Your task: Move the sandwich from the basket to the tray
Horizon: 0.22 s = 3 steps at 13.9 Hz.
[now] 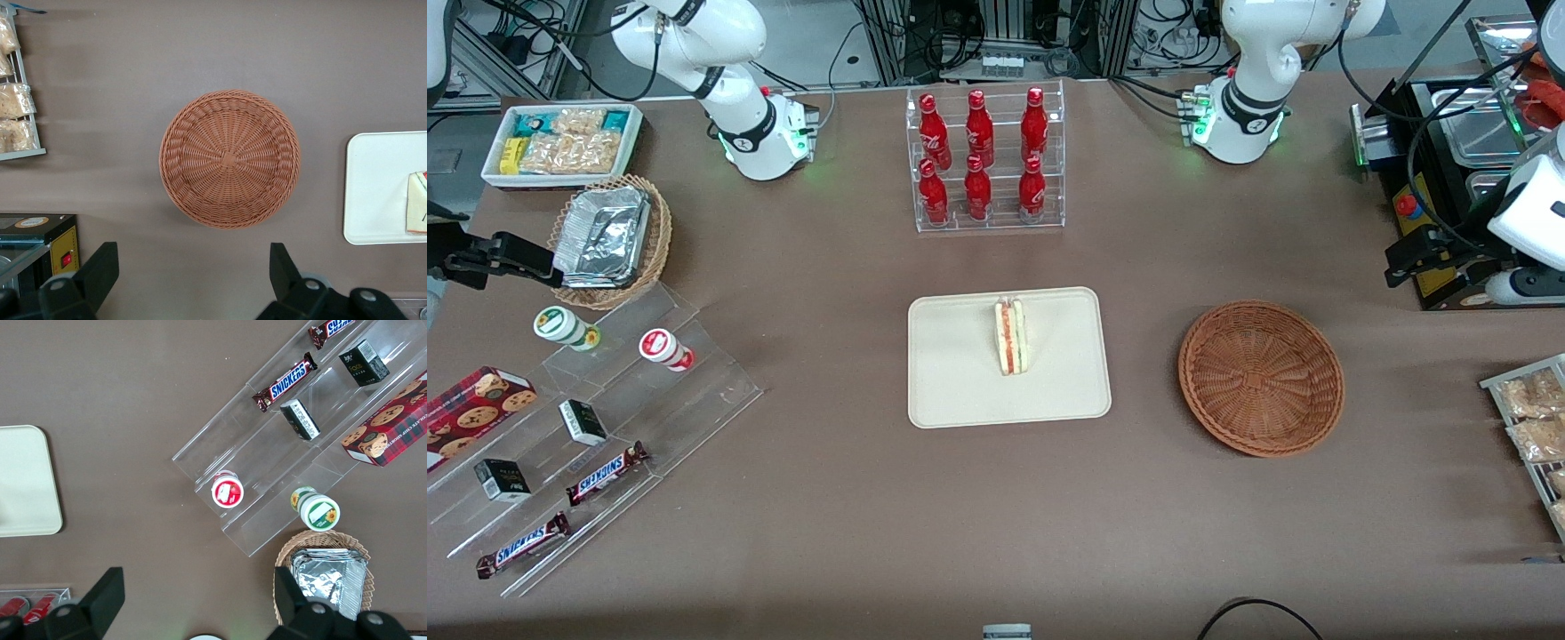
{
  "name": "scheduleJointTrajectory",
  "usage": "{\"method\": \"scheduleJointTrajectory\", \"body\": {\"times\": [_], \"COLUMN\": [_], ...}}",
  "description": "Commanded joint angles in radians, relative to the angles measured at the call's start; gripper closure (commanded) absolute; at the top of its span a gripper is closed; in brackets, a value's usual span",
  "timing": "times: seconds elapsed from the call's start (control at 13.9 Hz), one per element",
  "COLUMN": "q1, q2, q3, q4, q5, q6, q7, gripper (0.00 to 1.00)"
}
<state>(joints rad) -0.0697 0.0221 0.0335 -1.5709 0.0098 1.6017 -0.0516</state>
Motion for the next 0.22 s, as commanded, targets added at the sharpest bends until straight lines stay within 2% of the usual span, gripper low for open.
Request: {"method": "scheduleJointTrajectory", "body": {"times": [0.0,0.14], "q1": [0.01,0.01], "q2": [-0.001,-0.002], "q3": [-0.001,-0.001], "q4": [0.022,0.025], "q5": [0.007,-0.002], "q6": [-0.025,-0.06], "q7": [0.016,0.021], "gripper": [0.0,0.0]}}
